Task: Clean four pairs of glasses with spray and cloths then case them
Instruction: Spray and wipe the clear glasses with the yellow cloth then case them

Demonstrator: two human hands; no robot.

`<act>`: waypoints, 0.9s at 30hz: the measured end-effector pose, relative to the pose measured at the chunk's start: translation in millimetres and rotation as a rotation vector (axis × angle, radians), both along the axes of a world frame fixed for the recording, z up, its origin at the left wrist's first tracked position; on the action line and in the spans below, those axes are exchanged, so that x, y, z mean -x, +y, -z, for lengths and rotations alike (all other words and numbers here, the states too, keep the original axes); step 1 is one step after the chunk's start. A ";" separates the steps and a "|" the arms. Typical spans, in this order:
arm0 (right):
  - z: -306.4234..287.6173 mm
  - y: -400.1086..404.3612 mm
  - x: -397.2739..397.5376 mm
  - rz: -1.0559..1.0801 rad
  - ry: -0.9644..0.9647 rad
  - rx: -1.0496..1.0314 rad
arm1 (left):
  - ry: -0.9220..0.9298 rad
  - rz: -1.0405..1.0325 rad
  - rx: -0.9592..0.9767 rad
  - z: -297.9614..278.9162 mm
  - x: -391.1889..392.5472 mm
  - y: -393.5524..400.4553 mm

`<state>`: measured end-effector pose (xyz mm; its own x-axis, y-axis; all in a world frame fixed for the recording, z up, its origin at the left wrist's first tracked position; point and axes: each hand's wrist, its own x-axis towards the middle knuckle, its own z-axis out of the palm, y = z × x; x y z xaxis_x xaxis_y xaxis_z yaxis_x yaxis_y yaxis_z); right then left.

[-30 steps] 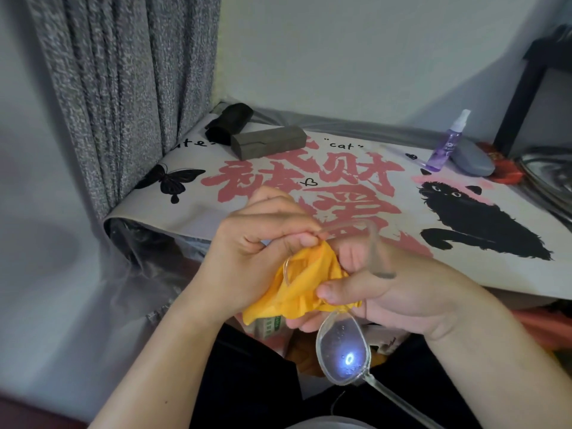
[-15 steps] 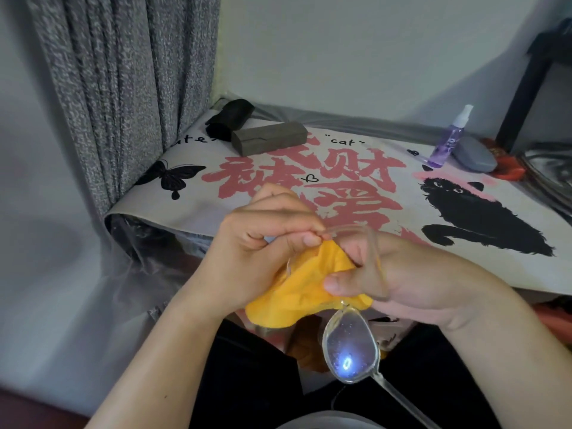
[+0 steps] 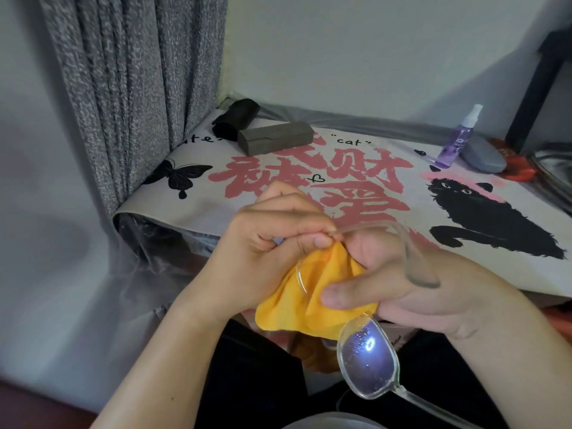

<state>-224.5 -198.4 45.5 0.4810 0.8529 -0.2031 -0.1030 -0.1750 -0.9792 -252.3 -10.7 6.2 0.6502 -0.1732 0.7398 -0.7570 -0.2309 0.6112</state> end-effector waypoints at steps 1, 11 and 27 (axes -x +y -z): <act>5.8 1.2 0.3 0.047 -0.012 -0.012 | 0.016 0.005 0.001 -0.1 0.7 1.3; -3.6 -0.5 6.9 -0.086 0.298 -0.161 | 0.090 0.128 0.092 -0.1 2.2 2.9; 9.2 22.3 10.1 0.408 0.035 -0.064 | 0.102 -0.053 0.052 9.5 -4.8 -3.8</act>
<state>-234.7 -176.1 36.3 0.7759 0.6052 -0.1780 -0.1850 -0.0514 -0.9814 -247.5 -14.5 -3.3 0.7295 -0.0994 0.6767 -0.6781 -0.2349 0.6965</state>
